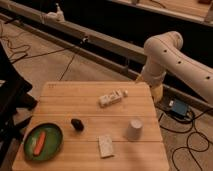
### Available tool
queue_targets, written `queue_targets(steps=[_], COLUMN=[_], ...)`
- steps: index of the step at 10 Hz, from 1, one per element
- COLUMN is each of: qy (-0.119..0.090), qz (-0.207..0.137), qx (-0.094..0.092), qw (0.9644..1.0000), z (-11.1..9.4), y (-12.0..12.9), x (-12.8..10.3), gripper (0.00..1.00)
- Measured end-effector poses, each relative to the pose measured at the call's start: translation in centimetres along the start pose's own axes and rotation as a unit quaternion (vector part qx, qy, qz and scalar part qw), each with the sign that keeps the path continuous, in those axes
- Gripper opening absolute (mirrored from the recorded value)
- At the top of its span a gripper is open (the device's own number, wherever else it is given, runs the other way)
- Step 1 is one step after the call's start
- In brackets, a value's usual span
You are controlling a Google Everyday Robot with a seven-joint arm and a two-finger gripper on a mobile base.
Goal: Place the ceramic cup over the eraser
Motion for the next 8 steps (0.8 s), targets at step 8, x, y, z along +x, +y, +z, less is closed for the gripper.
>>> queue_targets(steps=[8], qy=[-0.115], qz=[0.019], qx=[0.001], qw=[0.9932], z=[1.6], y=[1.1], x=[-4.3], gripper=[0.80])
